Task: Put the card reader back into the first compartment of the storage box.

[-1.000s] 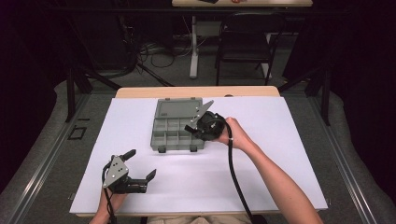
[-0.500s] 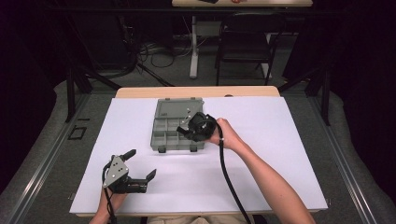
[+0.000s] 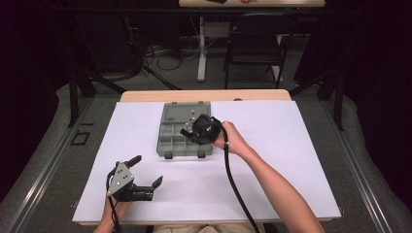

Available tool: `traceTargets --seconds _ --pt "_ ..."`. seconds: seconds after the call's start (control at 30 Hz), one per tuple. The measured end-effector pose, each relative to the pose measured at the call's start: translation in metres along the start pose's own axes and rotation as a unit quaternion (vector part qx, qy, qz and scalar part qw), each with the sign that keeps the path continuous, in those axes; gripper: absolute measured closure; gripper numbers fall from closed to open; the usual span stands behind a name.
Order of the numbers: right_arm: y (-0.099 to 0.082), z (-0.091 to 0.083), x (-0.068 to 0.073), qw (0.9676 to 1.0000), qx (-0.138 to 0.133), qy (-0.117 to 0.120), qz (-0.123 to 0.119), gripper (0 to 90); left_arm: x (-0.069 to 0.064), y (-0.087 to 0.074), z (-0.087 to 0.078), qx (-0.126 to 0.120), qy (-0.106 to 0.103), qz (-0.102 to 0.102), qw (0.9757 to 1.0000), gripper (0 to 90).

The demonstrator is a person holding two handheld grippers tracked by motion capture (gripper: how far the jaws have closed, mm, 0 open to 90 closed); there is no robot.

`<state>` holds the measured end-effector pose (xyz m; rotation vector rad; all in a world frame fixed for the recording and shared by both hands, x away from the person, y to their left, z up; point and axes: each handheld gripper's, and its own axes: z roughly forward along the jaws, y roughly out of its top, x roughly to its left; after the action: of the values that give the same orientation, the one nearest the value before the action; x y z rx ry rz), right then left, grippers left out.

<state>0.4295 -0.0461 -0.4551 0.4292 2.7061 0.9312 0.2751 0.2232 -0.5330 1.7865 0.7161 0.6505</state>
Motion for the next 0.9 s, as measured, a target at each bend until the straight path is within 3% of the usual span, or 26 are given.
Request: traceTargets --seconds 0.9 --pt "0.031 0.034 -0.01 0.9992 -0.001 -0.018 0.035 74.5 0.0 0.001 -0.001 -0.002 0.002 0.002 1.0 0.3"
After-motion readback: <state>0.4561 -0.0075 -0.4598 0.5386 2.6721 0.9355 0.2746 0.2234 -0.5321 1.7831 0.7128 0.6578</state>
